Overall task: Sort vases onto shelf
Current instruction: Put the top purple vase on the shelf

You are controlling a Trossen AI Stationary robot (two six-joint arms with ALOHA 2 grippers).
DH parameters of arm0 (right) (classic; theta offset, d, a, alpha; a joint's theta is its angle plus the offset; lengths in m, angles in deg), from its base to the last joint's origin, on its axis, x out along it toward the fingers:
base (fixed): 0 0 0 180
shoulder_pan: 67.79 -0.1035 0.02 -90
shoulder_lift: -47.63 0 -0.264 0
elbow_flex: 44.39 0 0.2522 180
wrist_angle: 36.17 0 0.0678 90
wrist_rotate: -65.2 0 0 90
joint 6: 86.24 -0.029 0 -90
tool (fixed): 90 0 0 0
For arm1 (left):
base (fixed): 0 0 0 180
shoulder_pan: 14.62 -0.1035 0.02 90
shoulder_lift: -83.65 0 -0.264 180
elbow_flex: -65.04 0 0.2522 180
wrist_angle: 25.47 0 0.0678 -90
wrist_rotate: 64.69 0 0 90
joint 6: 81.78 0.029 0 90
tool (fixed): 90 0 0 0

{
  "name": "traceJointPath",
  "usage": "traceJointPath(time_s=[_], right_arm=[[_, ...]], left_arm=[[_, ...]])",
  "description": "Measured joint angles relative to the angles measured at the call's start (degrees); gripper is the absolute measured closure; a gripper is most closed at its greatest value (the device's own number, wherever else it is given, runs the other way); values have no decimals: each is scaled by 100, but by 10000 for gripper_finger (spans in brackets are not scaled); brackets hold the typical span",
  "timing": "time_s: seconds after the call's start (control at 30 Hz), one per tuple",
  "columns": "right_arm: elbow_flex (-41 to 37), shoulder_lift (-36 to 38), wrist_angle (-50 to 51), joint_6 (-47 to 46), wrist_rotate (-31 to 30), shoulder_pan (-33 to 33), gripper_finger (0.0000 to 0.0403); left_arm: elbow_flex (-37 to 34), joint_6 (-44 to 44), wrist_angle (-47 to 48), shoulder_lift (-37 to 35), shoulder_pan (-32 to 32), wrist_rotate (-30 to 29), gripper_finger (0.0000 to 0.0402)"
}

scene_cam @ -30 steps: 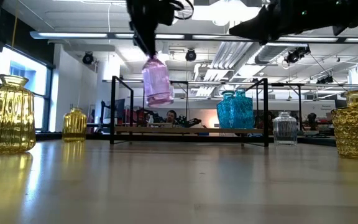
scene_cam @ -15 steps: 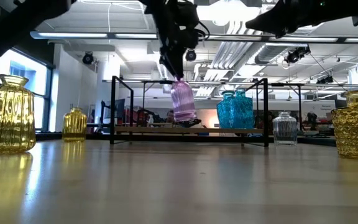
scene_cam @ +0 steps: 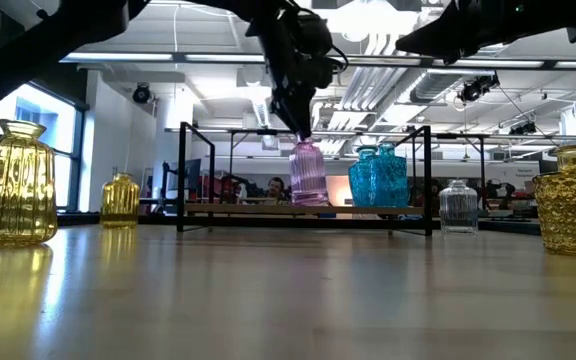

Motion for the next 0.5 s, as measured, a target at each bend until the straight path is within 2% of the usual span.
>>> traceJointPath(time_s=[0.5], right_arm=[[0,0,42,-92,2,1,403]], left_arm=[[-24,26,-248,-5,45,-26,214]])
